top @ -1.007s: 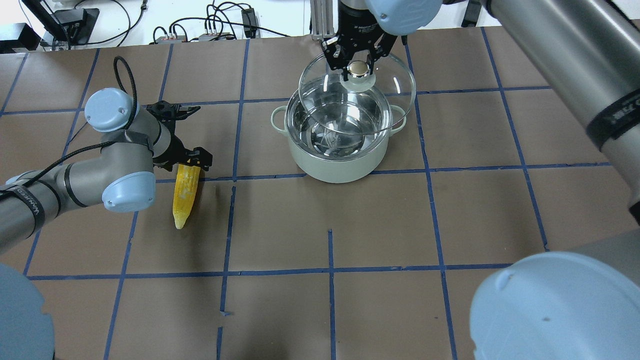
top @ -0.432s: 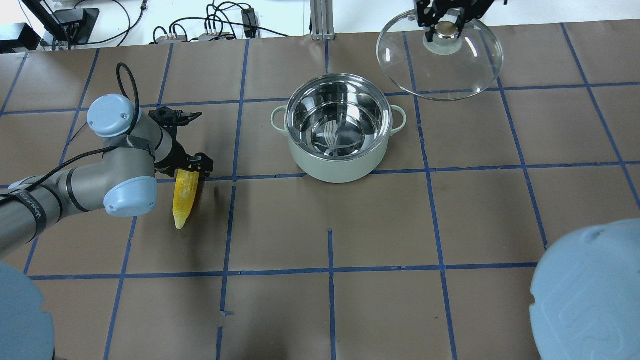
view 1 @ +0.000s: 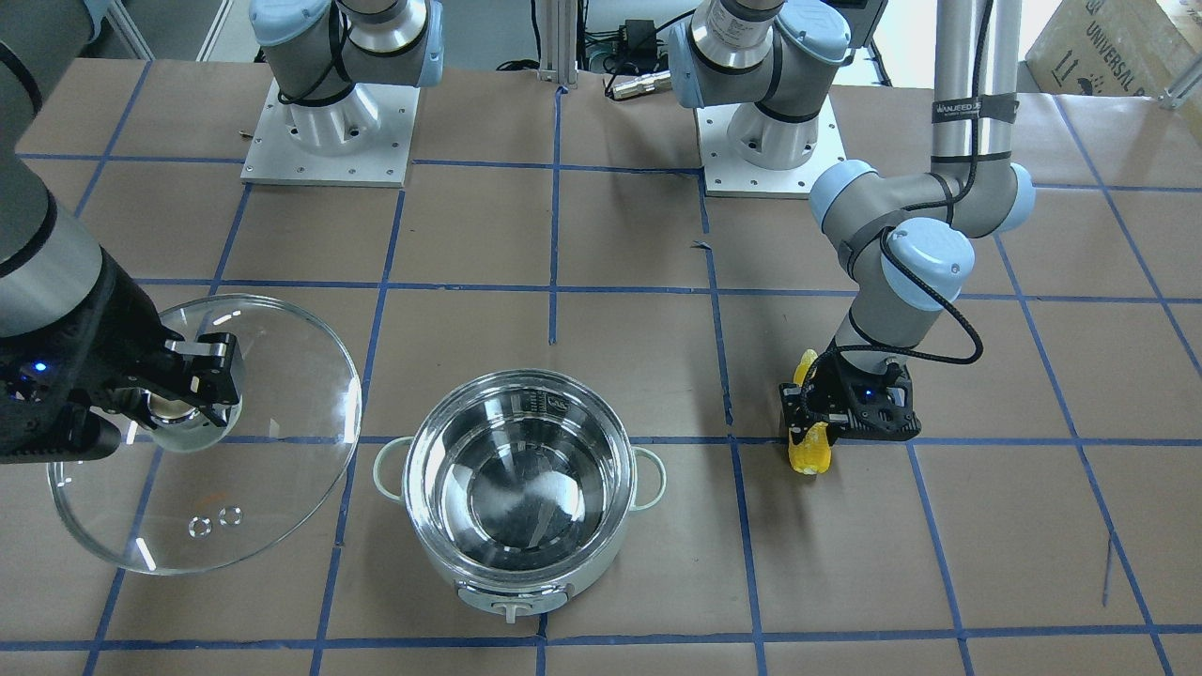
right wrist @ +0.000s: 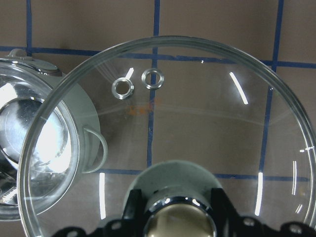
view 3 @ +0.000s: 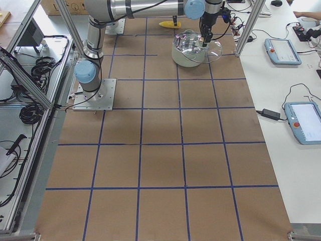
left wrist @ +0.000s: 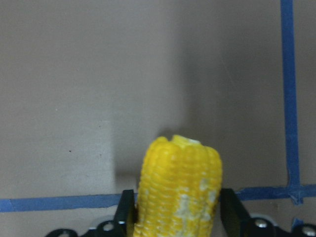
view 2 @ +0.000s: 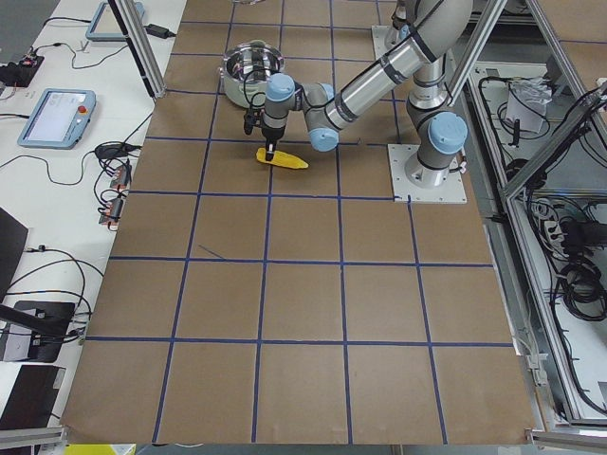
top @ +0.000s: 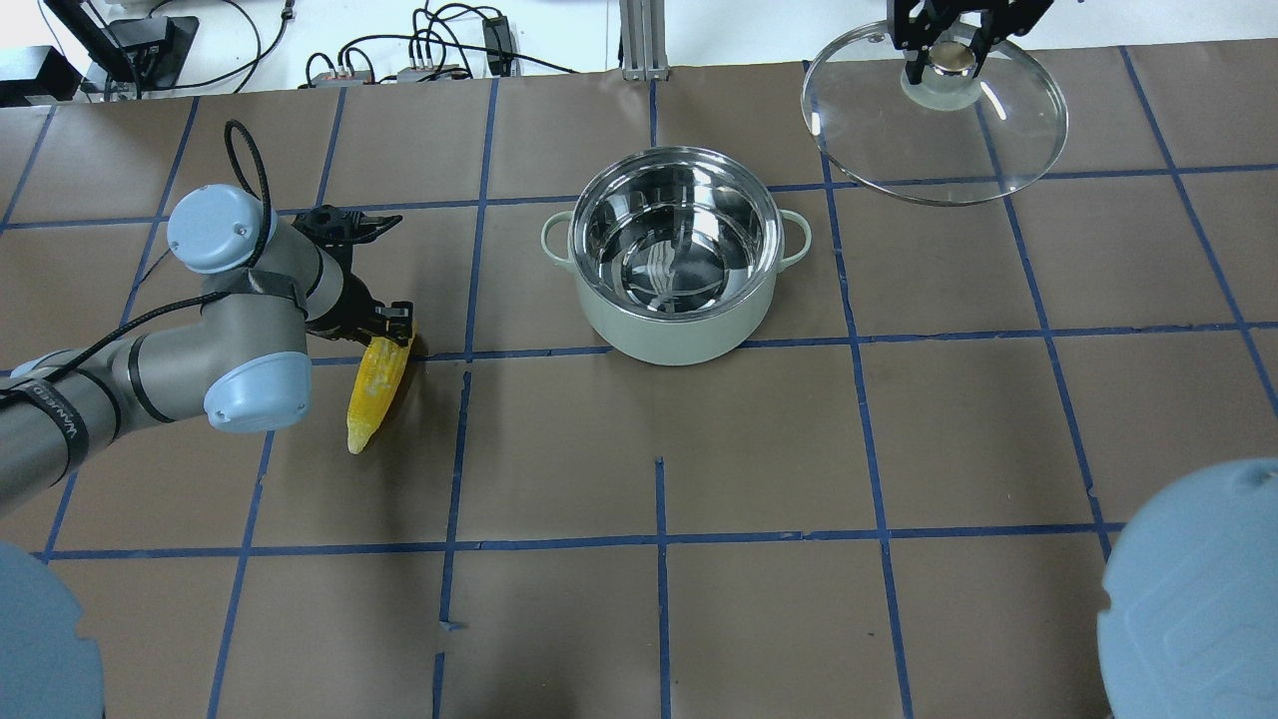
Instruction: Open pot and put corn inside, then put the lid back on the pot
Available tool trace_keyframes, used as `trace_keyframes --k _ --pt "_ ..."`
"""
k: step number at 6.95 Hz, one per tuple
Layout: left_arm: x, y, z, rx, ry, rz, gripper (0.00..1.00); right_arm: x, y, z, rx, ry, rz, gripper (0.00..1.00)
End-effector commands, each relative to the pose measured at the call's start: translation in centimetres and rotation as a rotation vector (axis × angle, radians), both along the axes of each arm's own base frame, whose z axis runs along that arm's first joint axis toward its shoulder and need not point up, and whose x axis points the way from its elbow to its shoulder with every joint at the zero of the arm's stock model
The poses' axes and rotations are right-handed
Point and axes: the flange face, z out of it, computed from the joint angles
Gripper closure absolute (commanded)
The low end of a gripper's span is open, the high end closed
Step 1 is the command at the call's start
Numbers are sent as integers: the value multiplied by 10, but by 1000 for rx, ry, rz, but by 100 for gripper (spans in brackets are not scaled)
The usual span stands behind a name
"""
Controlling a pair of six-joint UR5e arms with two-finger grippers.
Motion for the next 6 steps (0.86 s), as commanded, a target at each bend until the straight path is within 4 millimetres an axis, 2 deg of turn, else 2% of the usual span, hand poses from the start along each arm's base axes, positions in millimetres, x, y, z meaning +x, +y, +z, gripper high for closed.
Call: trace_keyframes --k 1,2,3,4,5,6 --pt "-2 5 37 -10 -11 2 94 -4 19 12 26 -8 1 47" --pt "-6 10 79 8 -1 33 95 -3 35 23 35 -9 1 48" --pt "-18 10 127 47 25 109 97 -2 51 26 44 -11 2 48" --pt "-39 14 171 74 34 124 97 -1 72 18 70 -12 2 49" --pt "-62 13 204 73 41 145 97 1 95 11 66 -15 4 49" --pt "-87 8 225 68 54 182 97 1 108 7 57 -15 4 49"
